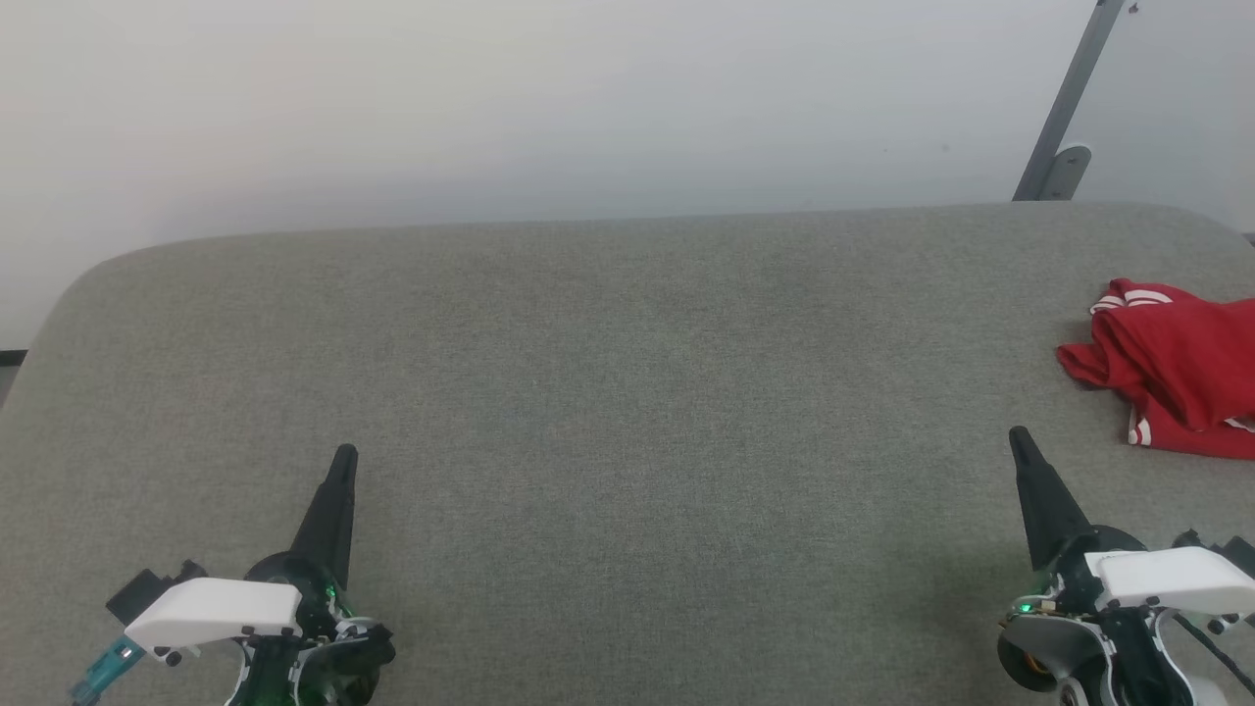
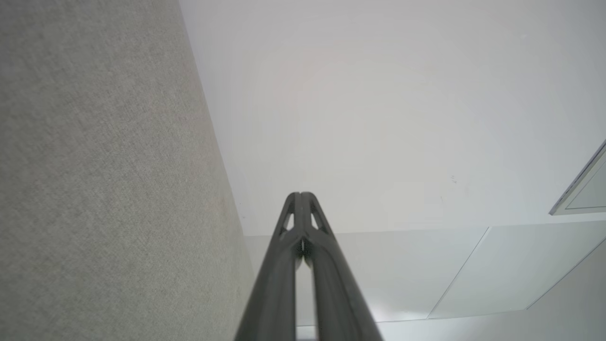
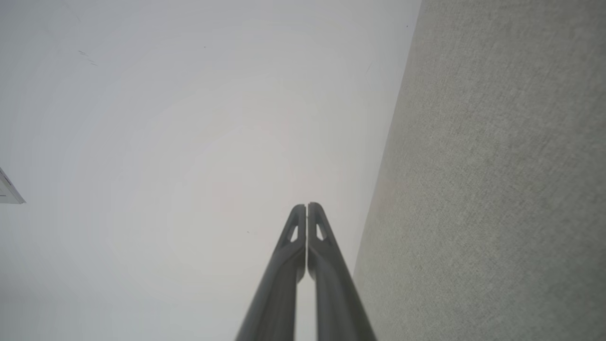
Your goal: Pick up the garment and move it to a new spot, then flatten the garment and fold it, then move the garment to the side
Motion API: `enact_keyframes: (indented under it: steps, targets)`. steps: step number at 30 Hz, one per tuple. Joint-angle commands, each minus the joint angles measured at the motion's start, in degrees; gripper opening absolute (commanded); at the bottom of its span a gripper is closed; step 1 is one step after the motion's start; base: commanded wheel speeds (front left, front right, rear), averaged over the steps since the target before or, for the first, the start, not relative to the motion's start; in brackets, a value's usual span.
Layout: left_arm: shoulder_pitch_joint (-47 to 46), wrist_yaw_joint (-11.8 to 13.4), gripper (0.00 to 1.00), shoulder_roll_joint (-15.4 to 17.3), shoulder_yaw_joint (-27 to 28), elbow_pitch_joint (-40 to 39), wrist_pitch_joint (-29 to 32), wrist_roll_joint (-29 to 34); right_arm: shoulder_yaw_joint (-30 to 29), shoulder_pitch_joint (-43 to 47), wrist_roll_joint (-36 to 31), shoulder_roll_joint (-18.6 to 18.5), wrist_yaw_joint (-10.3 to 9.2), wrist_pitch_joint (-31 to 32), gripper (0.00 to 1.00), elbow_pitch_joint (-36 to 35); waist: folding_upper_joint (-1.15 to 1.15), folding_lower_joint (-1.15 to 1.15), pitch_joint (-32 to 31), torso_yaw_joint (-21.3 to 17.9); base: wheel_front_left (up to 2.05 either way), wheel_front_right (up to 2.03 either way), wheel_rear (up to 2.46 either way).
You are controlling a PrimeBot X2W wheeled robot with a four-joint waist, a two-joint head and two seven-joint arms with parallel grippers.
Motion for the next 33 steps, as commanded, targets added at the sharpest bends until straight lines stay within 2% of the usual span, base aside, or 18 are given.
enact_keyframes:
  steps: [1, 33]
  targets:
    - [-0.7, -0.2, 0.00, -0.1, 0.1, 0.0, 0.1, -0.2, 0.0, -0.3, 0.3, 0.2, 0.00, 0.1, 0.00, 0.1, 0.00, 0.00, 0.0, 0.0, 0.00, 0.00, 0.00]
    - [-0.7, -0.2, 0.00, -0.1, 0.1, 0.0, 0.1, -0.2, 0.0, -0.3, 0.3, 0.2, 0.00, 0.1, 0.00, 0.1, 0.00, 0.00, 0.0, 0.0, 0.00, 0.00, 0.00]
